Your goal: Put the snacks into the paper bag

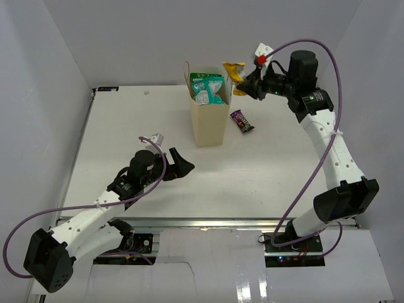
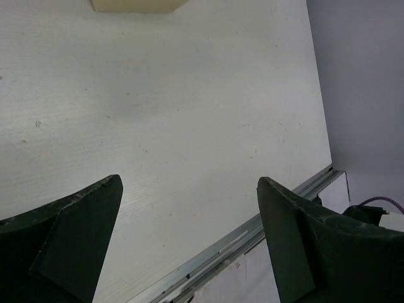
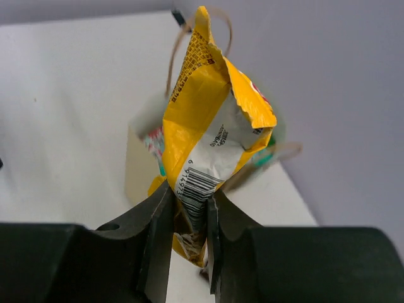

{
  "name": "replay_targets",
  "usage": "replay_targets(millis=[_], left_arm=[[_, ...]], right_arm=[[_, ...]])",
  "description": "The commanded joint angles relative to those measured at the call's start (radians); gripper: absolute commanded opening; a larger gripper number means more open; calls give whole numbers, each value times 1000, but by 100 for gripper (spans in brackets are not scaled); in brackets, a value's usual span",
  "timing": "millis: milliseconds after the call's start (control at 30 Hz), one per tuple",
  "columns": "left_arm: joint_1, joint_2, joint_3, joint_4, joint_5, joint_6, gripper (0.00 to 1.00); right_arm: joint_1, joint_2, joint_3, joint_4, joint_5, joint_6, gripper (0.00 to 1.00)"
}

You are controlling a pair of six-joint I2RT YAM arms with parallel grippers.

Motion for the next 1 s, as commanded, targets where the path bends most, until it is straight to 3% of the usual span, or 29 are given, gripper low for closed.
replay_targets(millis=[0, 167, 333, 567, 700, 800, 967], left_arm=[[2, -36, 26, 16, 8, 4, 98], [2, -78, 18, -6, -2, -9, 98], [2, -125, 12, -43, -18, -27, 98], [2, -146, -5, -43, -22, -41, 98], [2, -105, 8, -29, -5, -35, 98], [2, -102, 9, -29, -4, -29, 98], [2, -117, 5, -29, -10, -27, 98]], right_arm=[[81, 71, 186, 43, 79, 24, 8], [233, 233, 392, 77, 317, 107, 8], [295, 270, 333, 123, 494, 116, 10], [296, 267, 258, 131, 581, 70, 16], [296, 257, 227, 108, 594, 42, 43], [298, 226, 199, 91, 580, 38, 57], [295, 157, 192, 56, 528, 35, 68]])
